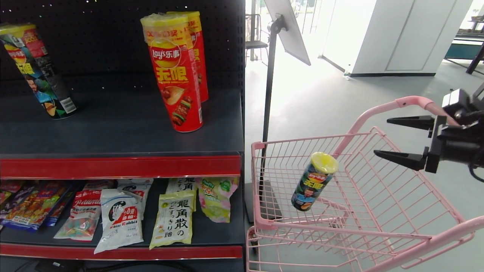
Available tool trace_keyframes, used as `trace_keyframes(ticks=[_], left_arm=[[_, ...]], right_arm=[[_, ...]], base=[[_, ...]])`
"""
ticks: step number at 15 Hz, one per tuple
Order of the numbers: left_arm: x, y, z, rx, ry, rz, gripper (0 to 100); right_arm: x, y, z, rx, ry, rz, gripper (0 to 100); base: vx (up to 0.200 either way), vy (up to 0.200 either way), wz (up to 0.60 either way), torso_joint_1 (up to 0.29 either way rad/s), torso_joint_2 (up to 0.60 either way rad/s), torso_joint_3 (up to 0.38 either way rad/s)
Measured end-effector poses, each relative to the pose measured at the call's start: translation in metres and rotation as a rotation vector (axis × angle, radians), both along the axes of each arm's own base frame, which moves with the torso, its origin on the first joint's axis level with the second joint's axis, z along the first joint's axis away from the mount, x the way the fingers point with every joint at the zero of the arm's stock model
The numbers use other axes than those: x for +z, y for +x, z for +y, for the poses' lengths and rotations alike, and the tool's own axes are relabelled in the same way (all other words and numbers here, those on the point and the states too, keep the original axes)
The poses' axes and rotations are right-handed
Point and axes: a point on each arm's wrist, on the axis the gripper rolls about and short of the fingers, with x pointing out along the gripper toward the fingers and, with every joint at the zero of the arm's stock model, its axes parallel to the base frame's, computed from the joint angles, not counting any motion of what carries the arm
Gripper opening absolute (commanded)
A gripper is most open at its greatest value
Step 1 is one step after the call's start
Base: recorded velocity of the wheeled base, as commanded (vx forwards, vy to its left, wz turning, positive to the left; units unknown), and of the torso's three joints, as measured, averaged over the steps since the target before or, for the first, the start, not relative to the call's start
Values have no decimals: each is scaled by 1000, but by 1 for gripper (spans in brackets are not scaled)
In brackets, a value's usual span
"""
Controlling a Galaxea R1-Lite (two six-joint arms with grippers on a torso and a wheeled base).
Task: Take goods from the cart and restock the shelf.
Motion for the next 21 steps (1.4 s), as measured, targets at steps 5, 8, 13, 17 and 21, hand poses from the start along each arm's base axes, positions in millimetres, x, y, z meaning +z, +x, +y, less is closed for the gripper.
trace_keyframes(ticks=[5, 8, 13, 17, 21], left_arm=[[0, 0, 0, 1, -1, 0, 100], [0, 0, 0, 1, -1, 0, 100], [0, 0, 0, 1, 0, 0, 100], [0, 0, 0, 0, -1, 0, 100], [0, 0, 0, 1, 0, 0, 100]], right_arm=[[-77, 47, -35, 7, 8, 151, 100], [-99, 68, -25, 56, 19, 200, 100], [-128, 92, 13, 168, 22, 265, 100], [-140, 104, 48, 251, 34, 310, 100], [-140, 111, 106, 374, 49, 344, 0]], base=[[0, 0, 0, 0, 0, 0], [0, 0, 0, 0, 0, 0], [0, 0, 0, 0, 0, 0], [0, 0, 0, 0, 0, 0], [0, 0, 0, 0, 0, 0]])
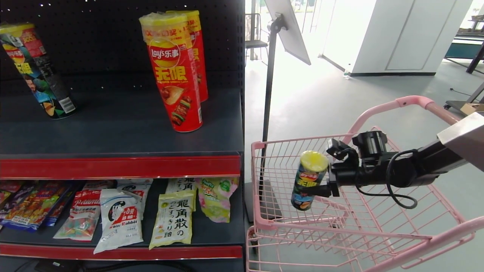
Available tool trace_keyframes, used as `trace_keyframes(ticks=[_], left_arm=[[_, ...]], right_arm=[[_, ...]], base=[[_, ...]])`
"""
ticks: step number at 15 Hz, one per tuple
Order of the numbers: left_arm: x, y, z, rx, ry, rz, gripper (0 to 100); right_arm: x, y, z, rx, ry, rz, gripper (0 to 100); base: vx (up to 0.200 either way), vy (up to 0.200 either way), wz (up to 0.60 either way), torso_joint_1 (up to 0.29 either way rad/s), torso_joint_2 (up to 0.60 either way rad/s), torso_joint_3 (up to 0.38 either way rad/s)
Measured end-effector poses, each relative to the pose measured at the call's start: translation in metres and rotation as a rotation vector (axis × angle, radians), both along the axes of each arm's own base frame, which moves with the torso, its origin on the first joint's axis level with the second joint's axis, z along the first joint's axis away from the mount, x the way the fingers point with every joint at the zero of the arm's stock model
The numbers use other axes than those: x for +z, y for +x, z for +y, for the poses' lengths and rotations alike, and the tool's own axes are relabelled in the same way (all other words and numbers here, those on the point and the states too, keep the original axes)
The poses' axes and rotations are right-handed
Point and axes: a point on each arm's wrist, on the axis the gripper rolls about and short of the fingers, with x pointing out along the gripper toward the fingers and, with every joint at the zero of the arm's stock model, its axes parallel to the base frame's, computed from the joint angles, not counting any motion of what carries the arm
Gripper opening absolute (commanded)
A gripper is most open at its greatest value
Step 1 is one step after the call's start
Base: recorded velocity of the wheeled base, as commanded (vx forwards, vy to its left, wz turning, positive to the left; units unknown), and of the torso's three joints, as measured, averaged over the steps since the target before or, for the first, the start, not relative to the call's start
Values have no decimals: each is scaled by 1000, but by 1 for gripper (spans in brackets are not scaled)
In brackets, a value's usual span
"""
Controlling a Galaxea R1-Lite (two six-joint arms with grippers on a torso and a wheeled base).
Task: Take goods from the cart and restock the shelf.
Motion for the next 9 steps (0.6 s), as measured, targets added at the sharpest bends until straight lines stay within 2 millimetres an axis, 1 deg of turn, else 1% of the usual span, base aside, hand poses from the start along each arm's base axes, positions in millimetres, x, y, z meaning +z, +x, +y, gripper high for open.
trace_keyframes(ticks=[1, 2, 3, 5, 7, 8, 9], left_arm=[[0, 0, 0, 0, 1, 0, 100], [0, 0, 0, 0, 1, 1, 100], [0, 0, 0, -1, 0, 0, 100], [0, 0, 0, 0, 0, 0, 100], [0, 0, 0, 0, 1, 1, 100], [0, 0, 0, 0, 0, 0, 100], [0, 0, 0, 0, 0, 0, 100]], right_arm=[[1, -2, 14, 32, 4, 1, 0], [3, -4, 22, 54, 5, -2, 0], [6, -6, 26, 64, 6, -10, 0], [13, -8, 28, 69, 9, -25, 0], [26, -10, 26, 63, 15, -55, 0], [39, -12, 21, 50, 23, -80, 0], [59, -17, 15, 28, 37, -115, 0]], base=[[0, 0, 0, 0, 0, 0], [0, 0, 0, 0, 0, 0], [0, 0, 0, 0, 0, 0], [0, 0, 0, 0, 0, 0], [0, 0, 0, 0, 0, 0], [0, 0, 0, 0, 0, 0], [0, 0, 0, 0, 0, 0]])
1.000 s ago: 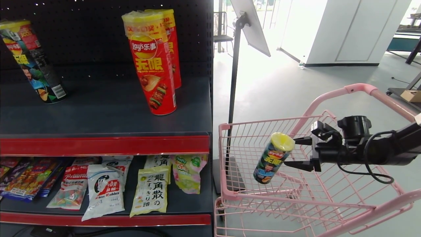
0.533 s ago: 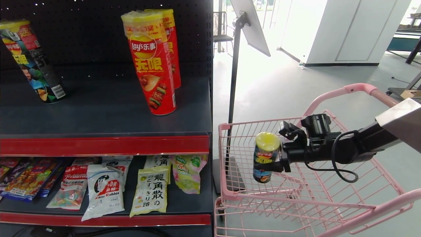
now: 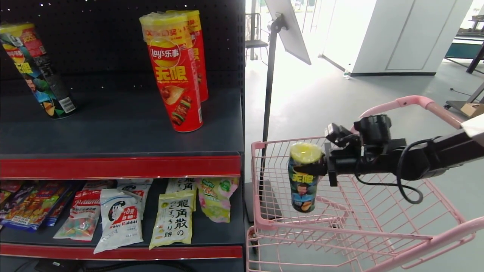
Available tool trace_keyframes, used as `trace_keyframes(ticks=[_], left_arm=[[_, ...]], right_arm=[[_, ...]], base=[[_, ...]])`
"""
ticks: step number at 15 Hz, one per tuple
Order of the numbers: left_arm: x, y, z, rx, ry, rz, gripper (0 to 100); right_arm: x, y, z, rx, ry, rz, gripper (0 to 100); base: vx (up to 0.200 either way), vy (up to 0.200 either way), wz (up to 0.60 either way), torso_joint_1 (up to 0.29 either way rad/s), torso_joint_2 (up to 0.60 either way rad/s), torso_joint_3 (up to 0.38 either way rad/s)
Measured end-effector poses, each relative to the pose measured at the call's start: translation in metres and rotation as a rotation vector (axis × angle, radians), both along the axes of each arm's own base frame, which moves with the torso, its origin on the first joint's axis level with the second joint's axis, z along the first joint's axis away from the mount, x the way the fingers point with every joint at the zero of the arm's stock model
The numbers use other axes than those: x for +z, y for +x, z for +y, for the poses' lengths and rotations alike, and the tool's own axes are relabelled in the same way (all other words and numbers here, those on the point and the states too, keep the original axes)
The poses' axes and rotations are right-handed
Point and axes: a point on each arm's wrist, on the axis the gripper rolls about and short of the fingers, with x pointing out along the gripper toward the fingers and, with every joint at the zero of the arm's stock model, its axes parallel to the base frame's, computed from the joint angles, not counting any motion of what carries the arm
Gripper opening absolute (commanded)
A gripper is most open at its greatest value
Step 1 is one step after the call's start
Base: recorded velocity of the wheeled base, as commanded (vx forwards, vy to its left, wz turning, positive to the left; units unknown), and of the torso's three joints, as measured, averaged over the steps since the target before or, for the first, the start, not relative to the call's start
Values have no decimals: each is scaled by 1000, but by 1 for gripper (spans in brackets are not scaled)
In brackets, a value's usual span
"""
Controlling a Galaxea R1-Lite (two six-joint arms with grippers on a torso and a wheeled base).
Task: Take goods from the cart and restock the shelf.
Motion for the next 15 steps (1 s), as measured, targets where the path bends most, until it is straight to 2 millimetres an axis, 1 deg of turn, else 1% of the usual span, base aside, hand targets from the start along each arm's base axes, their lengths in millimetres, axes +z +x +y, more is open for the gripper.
trace_keyframes(ticks=[2, 3, 4, 5, 6, 8, 9, 10, 12, 14, 15], left_arm=[[0, 0, 0, -1, 0, 0, 100], [0, 0, 0, 0, 0, 0, 100], [0, 0, 0, 0, 0, 0, 100], [0, 0, 0, 0, 0, 0, 100], [0, 0, 0, 0, 0, 0, 100], [0, 0, 0, -1, 0, 0, 100], [0, 0, 0, -1, 0, 0, 100], [0, 0, 0, 0, 0, 0, 100], [0, 0, 0, -1, 0, 0, 100], [0, 0, 0, 0, 0, 0, 100], [0, 0, 0, -1, 0, -1, 100]], right_arm=[[47, -16, -14, -43, 35, -89, 0], [71, -29, -22, -67, 55, -134, 0], [91, -46, -27, -85, 71, -168, 0], [107, -64, -31, -104, 84, -195, 0], [117, -85, -35, -131, 88, -212, 0], [111, -124, -40, -174, 78, -191, 0], [103, -143, -38, -168, 73, -184, 0], [95, -161, -30, -138, 73, -193, 0], [84, -187, -14, -91, 72, -221, 0], [80, -201, -8, -54, 74, -229, 0], [82, -206, -3, -19, 82, -239, 0]], base=[[0, 0, 0, 0, 0, 0], [0, 0, 0, 0, 0, 0], [0, 0, 0, 0, 0, 0], [0, 0, 0, 0, 0, 0], [0, 0, 0, 0, 0, 0], [0, 0, 0, 0, 0, 0], [0, 0, 0, 0, 0, 0], [0, 0, 0, 0, 0, 0], [0, 0, 0, 0, 0, 0], [0, 0, 0, 0, 0, 0], [0, 0, 0, 22, -56, -27]])
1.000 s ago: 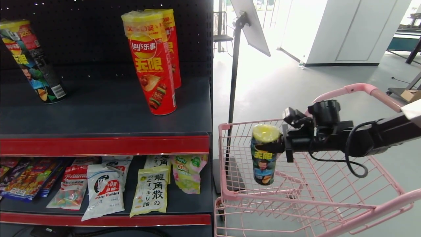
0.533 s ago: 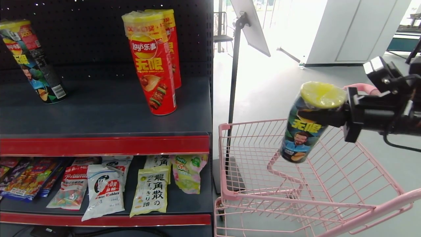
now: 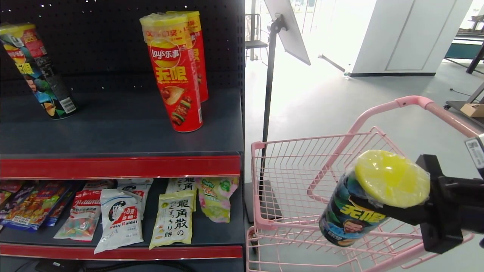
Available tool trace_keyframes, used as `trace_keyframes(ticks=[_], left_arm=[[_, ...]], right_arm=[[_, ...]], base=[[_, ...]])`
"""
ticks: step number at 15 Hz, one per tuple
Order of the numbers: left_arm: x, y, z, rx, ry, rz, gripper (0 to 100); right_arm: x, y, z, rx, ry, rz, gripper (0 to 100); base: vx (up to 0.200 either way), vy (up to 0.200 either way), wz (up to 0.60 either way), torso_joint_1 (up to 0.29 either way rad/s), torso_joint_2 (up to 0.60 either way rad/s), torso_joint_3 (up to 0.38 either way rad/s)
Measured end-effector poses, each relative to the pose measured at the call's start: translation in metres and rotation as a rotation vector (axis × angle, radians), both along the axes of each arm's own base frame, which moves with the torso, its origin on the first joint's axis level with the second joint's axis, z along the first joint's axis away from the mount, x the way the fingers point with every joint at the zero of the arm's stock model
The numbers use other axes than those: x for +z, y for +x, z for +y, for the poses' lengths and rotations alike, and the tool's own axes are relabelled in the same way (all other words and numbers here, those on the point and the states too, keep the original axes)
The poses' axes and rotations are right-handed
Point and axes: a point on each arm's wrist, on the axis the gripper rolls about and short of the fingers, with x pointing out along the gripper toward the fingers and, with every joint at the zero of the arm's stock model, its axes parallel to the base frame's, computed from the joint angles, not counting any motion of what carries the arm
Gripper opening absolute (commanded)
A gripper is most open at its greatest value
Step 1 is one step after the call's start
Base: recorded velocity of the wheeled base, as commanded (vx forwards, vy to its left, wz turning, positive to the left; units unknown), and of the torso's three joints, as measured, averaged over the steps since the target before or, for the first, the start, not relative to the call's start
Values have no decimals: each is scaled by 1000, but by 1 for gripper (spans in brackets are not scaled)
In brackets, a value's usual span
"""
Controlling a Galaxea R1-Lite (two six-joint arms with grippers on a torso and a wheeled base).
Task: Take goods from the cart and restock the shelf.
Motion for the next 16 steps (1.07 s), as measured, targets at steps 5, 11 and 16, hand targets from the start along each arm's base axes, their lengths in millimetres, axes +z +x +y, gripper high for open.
trace_keyframes(ticks=[5, 11, 16], left_arm=[[0, 0, 0, 0, 0, 0, 100], [0, 0, 0, 0, 0, 0, 100], [0, 0, 0, 0, 0, 1, 100]], right_arm=[[14, -3, 17, 87, 19, -43, 0], [14, 0, 27, 122, 18, -30, 0], [14, 2, 28, 118, 19, -19, 0]], base=[[0, 0, 0, 171, -435, -261], [0, 0, 0, 245, -573, -332], [0, 0, 0, 52, -116, -64]])
